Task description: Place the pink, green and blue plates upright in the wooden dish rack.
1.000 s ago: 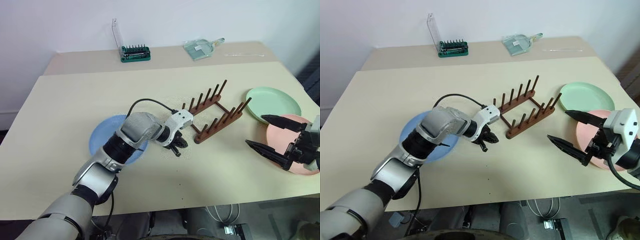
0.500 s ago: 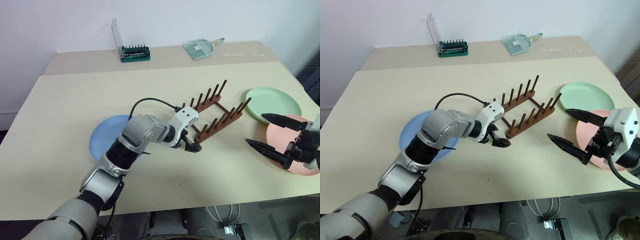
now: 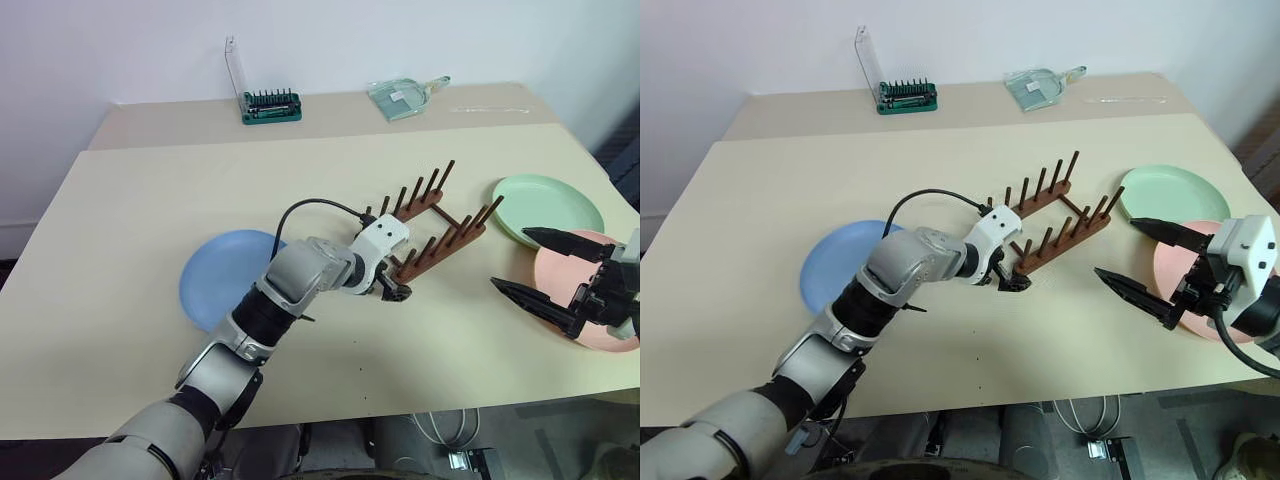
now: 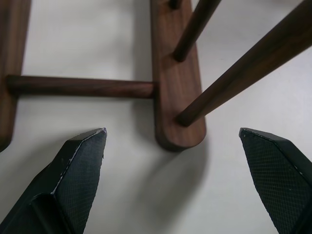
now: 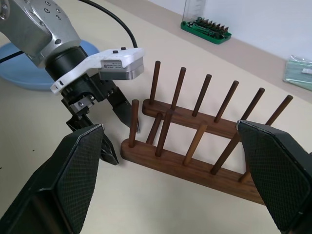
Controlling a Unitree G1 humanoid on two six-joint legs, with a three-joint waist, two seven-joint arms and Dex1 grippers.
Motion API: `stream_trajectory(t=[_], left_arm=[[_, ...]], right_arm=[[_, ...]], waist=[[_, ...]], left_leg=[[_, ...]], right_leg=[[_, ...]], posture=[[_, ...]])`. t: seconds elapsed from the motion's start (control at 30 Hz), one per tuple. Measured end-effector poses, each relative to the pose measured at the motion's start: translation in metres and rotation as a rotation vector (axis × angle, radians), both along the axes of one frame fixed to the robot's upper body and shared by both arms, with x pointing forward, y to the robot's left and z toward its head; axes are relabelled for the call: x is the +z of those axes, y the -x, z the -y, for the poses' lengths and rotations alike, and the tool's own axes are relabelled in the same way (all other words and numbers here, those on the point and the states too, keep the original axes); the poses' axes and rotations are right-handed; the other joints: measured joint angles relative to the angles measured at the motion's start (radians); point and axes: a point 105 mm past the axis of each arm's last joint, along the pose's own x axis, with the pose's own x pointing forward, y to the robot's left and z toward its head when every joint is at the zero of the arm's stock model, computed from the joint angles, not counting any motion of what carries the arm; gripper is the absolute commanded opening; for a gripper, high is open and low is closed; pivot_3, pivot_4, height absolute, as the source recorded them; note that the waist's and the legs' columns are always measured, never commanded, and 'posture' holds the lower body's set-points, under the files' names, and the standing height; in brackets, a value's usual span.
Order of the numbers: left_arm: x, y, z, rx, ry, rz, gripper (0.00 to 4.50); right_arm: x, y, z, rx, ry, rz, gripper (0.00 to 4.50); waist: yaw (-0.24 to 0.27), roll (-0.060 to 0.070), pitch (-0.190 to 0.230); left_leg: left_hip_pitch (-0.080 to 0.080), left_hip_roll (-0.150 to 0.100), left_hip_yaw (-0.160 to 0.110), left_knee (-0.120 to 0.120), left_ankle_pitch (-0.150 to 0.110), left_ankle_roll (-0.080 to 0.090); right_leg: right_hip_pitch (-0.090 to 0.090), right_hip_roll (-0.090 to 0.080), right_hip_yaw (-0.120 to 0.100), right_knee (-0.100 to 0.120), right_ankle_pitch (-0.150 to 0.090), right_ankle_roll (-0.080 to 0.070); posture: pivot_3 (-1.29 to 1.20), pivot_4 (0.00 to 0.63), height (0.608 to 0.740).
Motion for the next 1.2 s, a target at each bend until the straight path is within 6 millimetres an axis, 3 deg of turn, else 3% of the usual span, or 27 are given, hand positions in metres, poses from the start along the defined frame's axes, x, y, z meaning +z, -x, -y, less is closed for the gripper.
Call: stream_trajectory(t=[0.2, 0.23, 0.3, 0.47, 0.5, 0.57, 0.87, 1.2], left_arm=[[-0.003, 0.002, 0.007, -0.024, 0.002, 0.006, 4.48], [-0.003, 0.002, 0.007, -0.024, 0.001, 0.008, 4.25], [-0.003, 0.001, 0.007, -0.022, -0.001, 0.010, 3.74], [-0.006, 0.001, 0.006, -0.015, -0.009, 0.003, 1.14], [-0.001, 0.000, 0.008, -0.020, 0.005, 0.026, 0.83], [0.007, -0.002, 0.010, -0.022, 0.015, 0.055, 0.79], [0.004, -0.004, 0.006, -0.025, 0.010, 0.068, 0.79], [0.004, -0.011, -0.032, -0.258, -0.013, 0.185, 0.79]], right_arm=[[-0.002, 0.001, 0.001, -0.006, -0.005, -0.006, 4.50], [-0.002, 0.001, 0.001, -0.006, -0.005, -0.007, 4.50], [-0.003, 0.001, 0.001, -0.007, -0.005, -0.009, 4.50], [-0.005, 0.002, 0.001, -0.011, -0.006, -0.019, 4.50], [-0.005, 0.002, 0.001, -0.013, -0.006, -0.020, 4.50], [-0.005, 0.002, 0.001, -0.013, -0.005, -0.017, 4.50], [-0.005, 0.002, 0.000, -0.016, -0.006, -0.015, 4.50], [0.000, 0.004, 0.003, -0.021, -0.004, 0.000, 4.50]], waist=[[0.000, 0.000, 0.000], [0.000, 0.000, 0.000], [0.000, 0.000, 0.000], [0.000, 0.000, 0.000], [0.001, 0.000, 0.000], [0.002, -0.001, 0.000], [0.000, -0.001, 0.000], [0.003, 0.002, 0.000]], left_leg=[[0.000, 0.000, 0.000, 0.000, 0.000, 0.000], [0.000, 0.000, 0.000, 0.000, 0.000, 0.000], [0.000, 0.000, 0.000, 0.000, 0.000, 0.000], [0.000, 0.000, 0.000, 0.000, 0.000, 0.000], [0.000, 0.000, 0.000, 0.000, 0.000, 0.000], [0.001, 0.000, 0.000, 0.000, 0.000, 0.000], [0.001, 0.000, 0.000, 0.000, 0.000, 0.000], [-0.001, 0.000, 0.000, 0.000, 0.000, 0.000]], right_leg=[[0.000, 0.000, 0.000, 0.000, 0.000, 0.001], [0.000, 0.000, 0.000, 0.000, -0.001, 0.001], [0.000, 0.000, 0.000, 0.000, -0.001, 0.001], [0.000, 0.000, 0.000, 0.000, -0.001, 0.002], [0.000, 0.000, 0.000, 0.000, -0.001, 0.001], [0.002, 0.000, 0.000, 0.000, -0.001, 0.002], [0.002, 0.000, 0.000, 0.000, -0.001, 0.002], [0.000, 0.000, 0.000, 0.000, 0.001, -0.001]], posture=[[0.00, 0.150, 0.740], [0.00, 0.150, 0.740], [0.00, 0.150, 0.740], [0.00, 0.150, 0.740], [0.00, 0.150, 0.740], [0.00, 0.150, 0.740], [0.00, 0.150, 0.740], [0.00, 0.150, 0.740]])
